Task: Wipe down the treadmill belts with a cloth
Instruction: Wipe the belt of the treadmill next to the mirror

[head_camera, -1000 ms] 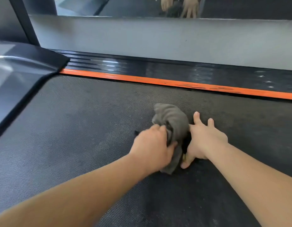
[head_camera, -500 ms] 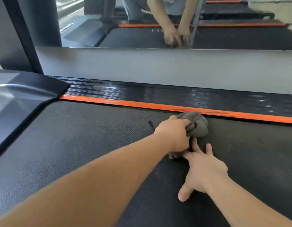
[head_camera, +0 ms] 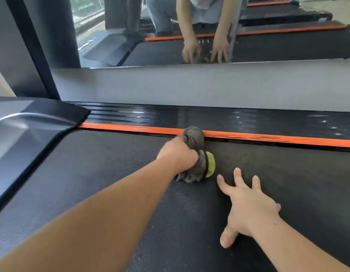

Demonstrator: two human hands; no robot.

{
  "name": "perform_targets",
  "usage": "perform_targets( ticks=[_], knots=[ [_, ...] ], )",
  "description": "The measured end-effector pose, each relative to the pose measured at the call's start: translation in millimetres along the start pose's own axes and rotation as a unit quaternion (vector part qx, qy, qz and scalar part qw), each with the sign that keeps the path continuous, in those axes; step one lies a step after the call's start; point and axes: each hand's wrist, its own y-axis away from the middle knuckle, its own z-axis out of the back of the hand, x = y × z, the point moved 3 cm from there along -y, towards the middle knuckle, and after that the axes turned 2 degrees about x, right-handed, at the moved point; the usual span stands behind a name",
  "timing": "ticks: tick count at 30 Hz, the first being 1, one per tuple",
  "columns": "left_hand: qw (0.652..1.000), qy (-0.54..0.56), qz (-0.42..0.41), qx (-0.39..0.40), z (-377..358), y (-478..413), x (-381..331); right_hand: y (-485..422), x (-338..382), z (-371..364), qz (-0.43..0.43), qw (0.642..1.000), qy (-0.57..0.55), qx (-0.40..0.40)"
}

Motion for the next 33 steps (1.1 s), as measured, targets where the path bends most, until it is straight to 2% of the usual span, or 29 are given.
perform_targets(
  ticks=[3,5,8,10,14,17,19,21,23,25,27,29,32,33],
  knots=[
    [0.990,-0.044,-0.099,0.087,-42,31,-58,3,-2,0,-0.022,1.000,0.010,0.004],
    [0.982,-0.090,-0.141,0.087,-49,39,-79,3,-3,-2,-0.022,1.000,0.018,0.001],
    [0.980,-0.141,-0.131,0.049,-32,29,-60,5,0,-2,-0.002,1.000,0.021,-0.017],
    [0.979,-0.183,-0.092,0.000,-10,17,-21,8,3,-1,0.006,1.000,0.016,-0.021],
    [0.974,-0.196,0.066,-0.096,55,-10,83,3,2,-1,0.008,1.000,0.004,-0.007],
    [0.963,-0.135,0.186,-0.144,64,-12,117,3,1,-1,0.006,1.000,0.002,-0.010],
    [0.963,-0.077,0.206,-0.156,44,-10,104,1,2,-2,0.005,1.000,0.002,-0.007],
    [0.978,-0.027,0.155,-0.137,24,-5,71,-1,2,-1,0.006,1.000,0.002,-0.005],
    [0.996,-0.020,0.054,-0.073,-4,9,30,0,1,0,0.004,1.000,0.004,-0.007],
    [0.994,-0.064,-0.082,0.013,-38,34,-5,2,0,-1,0.007,1.000,0.010,-0.011],
    [0.981,-0.118,-0.146,0.039,-40,37,-15,2,-1,-3,0.014,0.999,0.016,-0.024],
    [0.978,-0.173,-0.115,-0.004,-17,14,3,4,0,-3,0.011,0.999,0.017,-0.025],
    [0.984,-0.146,0.040,-0.099,15,-6,48,-2,1,-4,0.010,1.000,0.017,-0.021],
    [0.983,-0.136,0.058,-0.108,13,-1,49,-3,1,-3,0.009,1.000,0.018,-0.019]
  ],
)
